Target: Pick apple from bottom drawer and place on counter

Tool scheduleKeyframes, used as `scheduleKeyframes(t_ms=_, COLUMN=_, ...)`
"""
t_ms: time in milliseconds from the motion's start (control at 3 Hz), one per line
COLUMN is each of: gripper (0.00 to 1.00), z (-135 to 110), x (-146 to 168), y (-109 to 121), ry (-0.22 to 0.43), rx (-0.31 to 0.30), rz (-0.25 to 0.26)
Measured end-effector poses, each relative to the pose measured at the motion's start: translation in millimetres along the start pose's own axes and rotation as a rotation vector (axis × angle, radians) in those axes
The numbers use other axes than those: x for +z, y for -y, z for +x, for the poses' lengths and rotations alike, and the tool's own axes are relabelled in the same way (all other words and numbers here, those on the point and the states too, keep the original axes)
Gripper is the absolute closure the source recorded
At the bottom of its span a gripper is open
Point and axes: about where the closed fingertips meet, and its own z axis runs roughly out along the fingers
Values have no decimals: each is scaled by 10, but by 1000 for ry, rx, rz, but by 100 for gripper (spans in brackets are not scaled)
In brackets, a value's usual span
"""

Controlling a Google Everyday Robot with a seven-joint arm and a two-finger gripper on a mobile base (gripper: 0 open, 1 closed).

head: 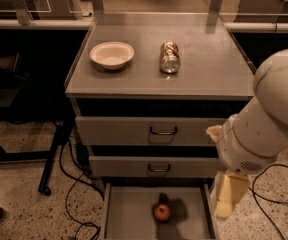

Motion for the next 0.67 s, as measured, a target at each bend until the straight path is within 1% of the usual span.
scheduleKeyframes(t_ms=333, gripper=0, z=23, x=99, y=-74, ry=3, rx=-1, rz=-18)
scheduleKeyframes(t_ms=667, gripper=0, z=-13, x=221, y=-125, ry=41, rx=-7, rz=-31)
